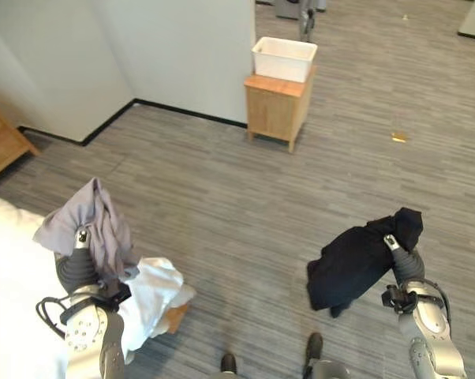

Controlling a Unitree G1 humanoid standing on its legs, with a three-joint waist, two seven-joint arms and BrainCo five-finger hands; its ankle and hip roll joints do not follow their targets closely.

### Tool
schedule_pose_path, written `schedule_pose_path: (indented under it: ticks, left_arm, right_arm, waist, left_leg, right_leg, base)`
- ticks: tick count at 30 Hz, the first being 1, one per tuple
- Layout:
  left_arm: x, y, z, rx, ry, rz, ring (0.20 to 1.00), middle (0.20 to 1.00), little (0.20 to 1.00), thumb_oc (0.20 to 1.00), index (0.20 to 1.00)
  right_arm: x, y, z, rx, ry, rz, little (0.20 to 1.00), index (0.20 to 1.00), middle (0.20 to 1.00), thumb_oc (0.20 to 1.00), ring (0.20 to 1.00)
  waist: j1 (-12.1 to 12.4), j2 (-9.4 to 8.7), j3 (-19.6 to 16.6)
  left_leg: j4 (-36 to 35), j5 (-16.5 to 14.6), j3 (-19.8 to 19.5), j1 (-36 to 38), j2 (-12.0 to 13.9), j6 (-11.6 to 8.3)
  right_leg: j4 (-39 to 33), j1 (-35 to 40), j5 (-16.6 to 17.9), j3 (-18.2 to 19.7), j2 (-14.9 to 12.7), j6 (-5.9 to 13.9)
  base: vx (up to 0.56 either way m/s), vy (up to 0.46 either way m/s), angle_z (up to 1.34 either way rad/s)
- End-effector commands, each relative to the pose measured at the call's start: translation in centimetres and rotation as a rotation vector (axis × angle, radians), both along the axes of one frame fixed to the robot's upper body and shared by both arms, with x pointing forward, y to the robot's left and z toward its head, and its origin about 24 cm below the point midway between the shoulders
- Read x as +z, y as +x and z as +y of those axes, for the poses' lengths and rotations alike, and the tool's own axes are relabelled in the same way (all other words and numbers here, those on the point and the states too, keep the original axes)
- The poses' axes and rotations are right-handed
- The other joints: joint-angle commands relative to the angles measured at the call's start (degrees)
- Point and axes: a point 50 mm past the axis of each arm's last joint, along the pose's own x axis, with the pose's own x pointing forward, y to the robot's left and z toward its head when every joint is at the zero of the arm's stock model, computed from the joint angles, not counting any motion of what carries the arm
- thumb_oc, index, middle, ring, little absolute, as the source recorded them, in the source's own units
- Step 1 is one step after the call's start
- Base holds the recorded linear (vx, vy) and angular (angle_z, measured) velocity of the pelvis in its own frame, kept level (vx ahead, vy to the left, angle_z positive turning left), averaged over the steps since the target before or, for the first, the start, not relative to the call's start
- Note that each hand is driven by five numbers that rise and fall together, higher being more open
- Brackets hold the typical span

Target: Pick up bed clothes into laundry basket.

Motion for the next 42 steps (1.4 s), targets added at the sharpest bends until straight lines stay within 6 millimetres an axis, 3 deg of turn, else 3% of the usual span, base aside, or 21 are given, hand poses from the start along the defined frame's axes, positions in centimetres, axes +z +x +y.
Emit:
schedule_pose_path:
  ticks: [1,2,3,4,6,7,12,14,16,20,23,26,28,30,32,34,35,36,37,39,42]
  left_arm:
    - [5.6,2.1,-0.6,-0.052,0.094,-0.289,0.200,0.200,0.200,0.200,0.200]
    - [4.9,2.5,-1.1,-0.073,0.012,-0.297,0.200,0.200,0.200,0.200,0.200]
    - [4.9,2.5,-1.1,-0.073,0.012,-0.297,0.200,0.200,0.200,0.200,0.200]
    - [4.8,2.8,-1.6,-0.082,-0.025,-0.309,0.200,0.200,0.200,0.200,0.200]
    - [4.8,2.7,-2.2,-0.142,0.010,-0.283,0.200,0.200,0.200,0.200,0.200]
    - [4.7,2.7,-2.3,-0.154,0.023,-0.268,0.200,0.200,0.200,0.200,0.200]
    - [3.3,2.7,-2.8,-0.200,-0.028,-0.221,0.200,0.200,0.200,0.200,0.200]
    - [2.4,1.8,-2.7,-0.183,-0.042,-0.190,0.200,0.200,0.200,0.200,0.200]
    - [1.8,1.3,-2.5,-0.157,-0.067,-0.181,0.200,0.200,0.200,0.200,0.200]
    - [1.9,0.4,-1.5,-0.103,-0.023,-0.165,0.200,0.200,0.200,0.200,0.200]
    - [2.0,0.0,-1.2,-0.093,0.005,-0.159,0.200,0.200,0.200,0.200,0.200]
    - [2.4,0.7,-1.6,-0.115,0.029,-0.159,0.200,0.200,0.200,0.200,0.200]
    - [2.7,1.0,-1.9,-0.135,0.036,-0.172,0.200,0.200,0.200,0.200,0.200]
    - [3.0,1.6,-2.2,-0.168,0.083,-0.155,0.200,0.200,0.200,0.200,0.200]
    - [3.4,2.2,-2.6,-0.199,0.101,-0.164,0.200,0.200,0.200,0.200,0.200]
    - [3.8,2.4,-3.0,-0.234,0.113,-0.182,0.200,0.200,0.200,0.200,0.200]
    - [3.7,2.4,-3.1,-0.244,0.101,-0.180,0.200,0.200,0.200,0.200,0.200]
    - [3.7,2.4,-3.1,-0.244,0.101,-0.179,0.200,0.200,0.200,0.200,0.200]
    - [3.5,2.5,-3.2,-0.246,0.094,-0.174,0.200,0.200,0.200,0.200,0.200]
    - [2.9,2.5,-3.3,-0.254,0.085,-0.154,0.200,0.200,0.200,0.200,0.200]
    - [2.3,2.5,-3.7,-0.291,0.099,-0.117,0.200,0.200,0.200,0.200,0.200]
  right_arm:
    - [5.7,1.7,-0.1,0.012,-0.080,-0.287,0.200,0.200,0.200,0.200,0.200]
    - [6.2,2.4,0.0,0.015,-0.107,-0.296,0.200,0.200,0.200,0.200,0.200]
    - [6.2,2.4,0.0,0.015,-0.107,-0.296,0.200,0.200,0.200,0.200,0.200]
    - [6.7,2.8,0.3,0.027,-0.090,-0.324,0.200,0.200,0.200,0.200,0.200]
    - [6.7,2.6,0.1,0.059,-0.095,-0.319,0.200,0.200,0.200,0.200,0.200]
    - [6.4,2.6,-0.2,0.052,-0.103,-0.300,0.200,0.200,0.200,0.200,0.200]
    - [6.4,2.1,-1.3,0.033,-0.143,-0.268,0.200,0.200,0.200,0.200,0.200]
    - [5.9,1.7,-1.9,0.002,-0.143,-0.255,0.200,0.200,0.200,0.200,0.200]
    - [5.6,1.6,-1.9,-0.001,-0.131,-0.244,0.200,0.200,0.200,0.200,0.200]
    - [5.6,2.1,-0.9,0.069,-0.144,-0.242,0.200,0.200,0.200,0.200,0.200]
    - [5.5,2.2,0.1,0.092,-0.134,-0.245,0.200,0.200,0.200,0.200,0.200]
    - [5.2,2.6,1.4,0.121,-0.106,-0.245,0.200,0.200,0.200,0.200,0.200]
    - [5.0,2.9,2.3,0.145,-0.085,-0.245,0.200,0.200,0.200,0.200,0.200]
    - [4.7,2.9,2.6,0.147,-0.083,-0.231,0.200,0.200,0.200,0.200,0.200]
    - [4.6,2.7,2.7,0.164,-0.075,-0.228,0.200,0.200,0.200,0.200,0.200]
    - [4.4,2.5,2.3,0.157,-0.080,-0.214,0.200,0.200,0.200,0.200,0.200]
    - [4.1,2.3,1.8,0.128,-0.065,-0.205,0.200,0.200,0.200,0.200,0.200]
    - [4.1,2.2,1.8,0.128,-0.065,-0.204,0.200,0.200,0.200,0.200,0.200]
    - [3.9,2.1,1.7,0.117,-0.052,-0.197,0.200,0.200,0.200,0.200,0.200]
    - [3.6,1.9,1.9,0.129,-0.051,-0.183,0.200,0.200,0.200,0.200,0.200]
    - [3.4,1.5,1.4,0.119,-0.075,-0.169,0.200,0.200,0.200,0.200,0.200]
  waist:
    - [-0.55,1.36,0.36]
    - [-0.14,1.95,0.62]
    - [-0.14,1.95,0.62]
    - [-0.09,1.26,1.15]
    - [1.97,-0.64,3.03]
    - [2.63,-1.09,3.34]
    - [5.56,-1.89,3.68]
    - [7.51,-0.75,2.42]
    - [8.83,0.53,1.39]
    - [10.82,0.82,-0.20]
    - [11.84,-1.48,-2.06]
    - [11.65,-2.66,-1.93]
    - [10.35,-1.23,-0.98]
    - [7.73,0.24,0.42]
    - [5.49,1.02,1.13]
    - [4.04,1.44,1.36]
    - [2.75,0.84,1.62]
    - [2.71,1.13,1.60]
    - [1.81,0.79,1.80]
    - [0.86,0.37,1.29]
    - [-0.39,0.39,0.28]
  left_leg:
    - [5.72,-6.12,-2.33,5.63,-2.33,2.29]
    - [17.54,-1.74,-1.86,2.47,0.77,1.37]
    - [17.54,-1.74,-1.86,2.47,0.77,1.37]
    - [28.64,2.74,-1.38,-1.77,2.20,0.88]
    - [44.18,4.85,-1.73,-8.02,1.46,1.29]
    - [46.11,4.15,-2.46,-11.38,0.43,1.59]
    - [38.33,3.92,0.00,-21.12,0.82,1.40]
    - [20.71,5.71,-0.53,-21.75,-0.49,1.38]
    - [7.83,11.39,-1.83,-22.08,-1.42,0.35]
    - [3.10,15.71,-1.93,-22.97,-1.43,-1.29]
    - [5.13,13.61,-0.40,-20.77,-4.10,1.83]
    - [8.18,7.75,1.25,-17.26,-8.19,7.40]
    - [7.14,5.44,1.50,-12.43,-9.11,9.71]
    - [6.02,3.00,-0.49,-7.95,-9.72,11.01]
    - [4.46,2.09,-2.33,-4.28,-9.73,10.58]
    - [3.62,0.47,-4.15,-1.32,-9.64,9.64]
    - [2.68,-1.84,-5.74,1.64,-9.88,8.40]
    - [2.58,-1.99,-5.83,1.87,-9.50,8.31]
    - [1.91,-3.73,-6.88,4.64,-9.36,7.42]
    - [0.72,-4.99,-7.57,8.21,-8.54,6.11]
    - [1.53,-6.31,-8.09,11.56,-7.08,4.47]
  right_leg:
    - [5.52,-7.93,-0.31,-0.25,-0.28,-0.11]
    - [6.92,-5.83,-3.28,-0.77,1.03,-2.56]
    - [6.92,-5.83,-3.28,-0.77,1.03,-2.56]
    - [6.14,-3.75,-3.66,-1.41,1.75,-4.60]
    - [3.81,1.31,-5.75,-1.41,3.30,-7.11]
    - [2.72,2.78,-6.28,-1.26,3.78,-7.48]
    - [-1.55,9.91,-8.27,-0.47,4.45,-6.65]
    - [-2.94,12.92,-10.18,0.37,5.17,-5.28]
    - [-3.26,15.80,-12.10,0.74,6.13,-4.46]
    - [-3.26,21.92,-14.13,2.48,5.35,-2.83]
    - [2.73,22.84,-11.81,3.02,0.40,-0.39]
    - [24.67,15.82,3.20,5.00,-6.14,0.85]
    - [34.68,10.43,9.19,3.29,-8.73,0.90]
    - [41.75,3.16,2.52,5.62,-4.89,0.21]
    - [37.66,-2.36,-2.61,4.94,-2.93,-1.48]
    - [30.15,-5.47,-3.76,3.46,-3.03,-1.87]
    - [18.05,-7.14,-3.49,3.67,-2.41,-1.37]
    - [17.05,-6.44,-3.15,3.37,-1.96,-1.37]
    - [6.89,-6.99,-1.25,3.86,-0.12,-0.19]
    - [-2.78,-8.51,2.18,2.67,1.37,1.70]
    - [-3.26,-12.90,3.63,-1.70,1.14,2.85]
  base:
    - [0.49,-0.300,0.04]
    - [0.22,-0.164,0.05]
    - [0.33,-0.334,-0.04]
    - [0.25,-0.305,-0.07]
    - [0.40,-0.411,-0.10]
    - [0.40,-0.284,-0.28]
    - [0.42,-0.076,-0.04]
    - [0.64,0.127,0.03]
    - [0.50,0.101,-0.10]
    - [0.65,0.137,-0.11]
    - [0.59,0.215,-0.38]
    - [0.45,0.329,-0.29]
    - [0.48,0.365,0.11]
    - [0.50,0.217,0.47]
    - [0.53,0.051,0.49]
    - [0.64,-0.056,0.68]
    - [0.55,-0.093,0.43]
    - [0.67,-0.146,0.32]
    - [0.46,-0.115,0.09]
    - [0.65,-0.146,0.18]
    - [0.64,-0.155,0.15]
